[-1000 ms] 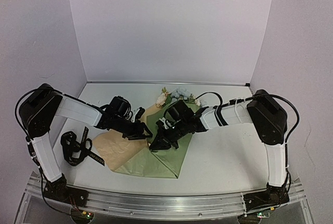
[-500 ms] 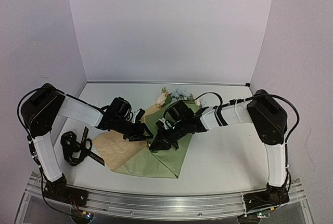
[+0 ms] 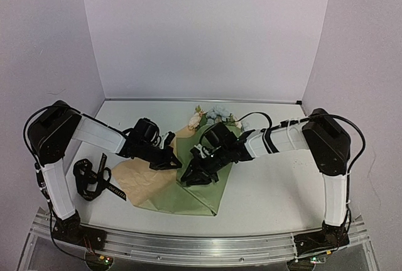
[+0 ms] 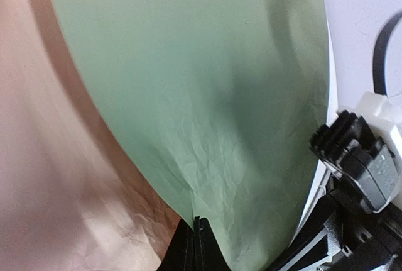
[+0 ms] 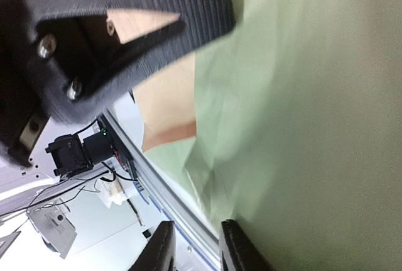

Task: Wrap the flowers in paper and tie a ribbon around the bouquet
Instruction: Fold the one-fourth-folded wrapping paper at the center of the board, then press the fold line on the 2/3-folded wrapping paper.

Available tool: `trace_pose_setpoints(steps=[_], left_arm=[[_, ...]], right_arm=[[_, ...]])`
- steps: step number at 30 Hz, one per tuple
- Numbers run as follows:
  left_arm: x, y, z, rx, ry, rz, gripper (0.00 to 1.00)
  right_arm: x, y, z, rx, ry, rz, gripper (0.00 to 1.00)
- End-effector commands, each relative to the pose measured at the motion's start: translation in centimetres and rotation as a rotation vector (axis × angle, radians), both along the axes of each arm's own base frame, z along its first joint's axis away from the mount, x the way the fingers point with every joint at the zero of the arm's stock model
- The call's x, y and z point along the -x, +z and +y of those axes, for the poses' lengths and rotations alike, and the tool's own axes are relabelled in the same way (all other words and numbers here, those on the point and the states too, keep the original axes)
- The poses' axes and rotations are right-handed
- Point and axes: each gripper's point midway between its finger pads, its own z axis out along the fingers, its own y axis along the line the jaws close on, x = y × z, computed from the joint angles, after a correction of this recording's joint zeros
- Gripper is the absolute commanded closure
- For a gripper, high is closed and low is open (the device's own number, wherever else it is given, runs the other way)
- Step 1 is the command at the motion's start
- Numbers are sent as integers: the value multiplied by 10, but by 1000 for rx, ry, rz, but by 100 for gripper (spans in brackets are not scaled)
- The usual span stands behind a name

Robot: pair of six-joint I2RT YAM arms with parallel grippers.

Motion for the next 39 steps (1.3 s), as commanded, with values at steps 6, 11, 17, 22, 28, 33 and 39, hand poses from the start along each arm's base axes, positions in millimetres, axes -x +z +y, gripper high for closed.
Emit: trace_pose_setpoints(steps=[6, 11, 17, 22, 28, 33, 39], left_arm=[[-15, 48, 7, 35, 58, -177, 100], [-9, 42, 14, 0, 71, -188, 100], [-1, 26, 16, -61, 78, -186, 100], [-5, 18, 24, -109, 129, -195, 100], [-7, 10, 31, -156, 165, -204, 100], [-5, 8, 33, -184, 171, -212, 100], [-2, 4, 30, -209, 161, -218, 100]], right_arm=[[14, 36, -37, 2, -53, -91, 60], [22, 21, -53, 44, -94, -94, 67], [32, -7, -64, 92, -120, -85, 77], [34, -33, -69, 104, -163, -63, 80], [42, -54, -79, 140, -175, -62, 81], [50, -56, -87, 137, -178, -51, 81], [65, -49, -87, 121, -149, -50, 81]])
